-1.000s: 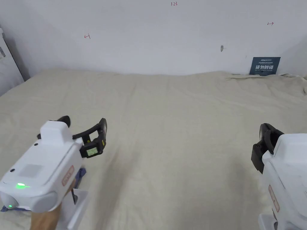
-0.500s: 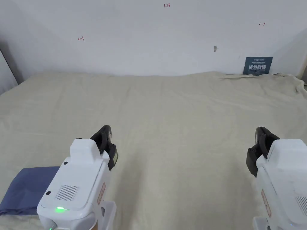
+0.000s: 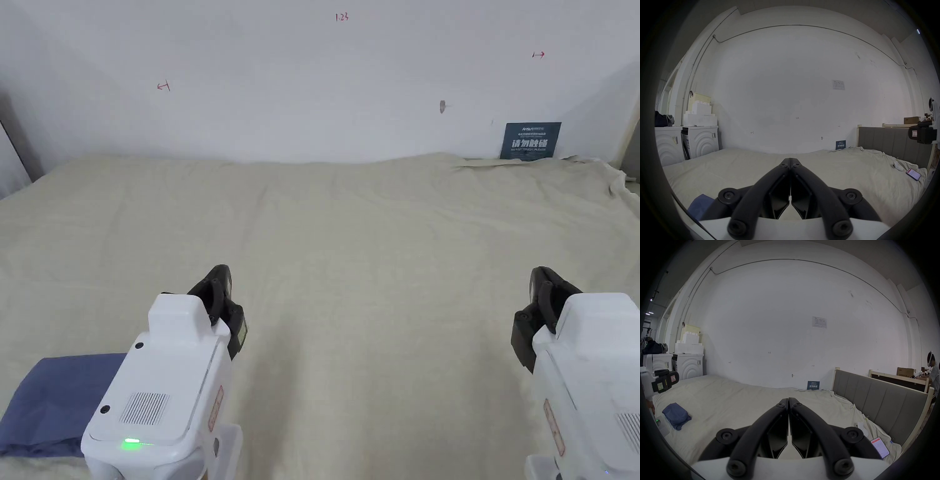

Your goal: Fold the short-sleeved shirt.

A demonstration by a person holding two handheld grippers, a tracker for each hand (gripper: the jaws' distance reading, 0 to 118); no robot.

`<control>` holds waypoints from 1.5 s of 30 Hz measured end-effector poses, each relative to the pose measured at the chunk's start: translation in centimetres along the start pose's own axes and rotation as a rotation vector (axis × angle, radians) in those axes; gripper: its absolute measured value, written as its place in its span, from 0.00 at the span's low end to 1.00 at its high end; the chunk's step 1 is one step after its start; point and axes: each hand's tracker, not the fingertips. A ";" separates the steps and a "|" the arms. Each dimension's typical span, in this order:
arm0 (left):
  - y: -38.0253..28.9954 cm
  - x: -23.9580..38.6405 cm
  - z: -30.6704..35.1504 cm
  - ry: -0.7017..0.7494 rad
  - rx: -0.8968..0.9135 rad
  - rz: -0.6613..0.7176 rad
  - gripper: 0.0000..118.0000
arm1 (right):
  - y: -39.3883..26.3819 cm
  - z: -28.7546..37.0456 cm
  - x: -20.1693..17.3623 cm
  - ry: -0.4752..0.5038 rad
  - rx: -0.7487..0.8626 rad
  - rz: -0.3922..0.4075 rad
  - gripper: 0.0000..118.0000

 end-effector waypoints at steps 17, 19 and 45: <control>-0.1 0.4 -0.1 0.005 0.004 -0.011 0.00 | 0.0 0.0 0.1 -0.002 -0.002 0.002 0.00; -0.1 0.4 -0.1 0.005 0.004 -0.013 0.00 | 0.0 0.0 0.1 -0.002 -0.002 0.000 0.00; 0.1 0.4 -0.5 0.030 0.003 0.019 0.09 | 0.0 0.1 0.4 -0.008 -0.003 -0.006 0.00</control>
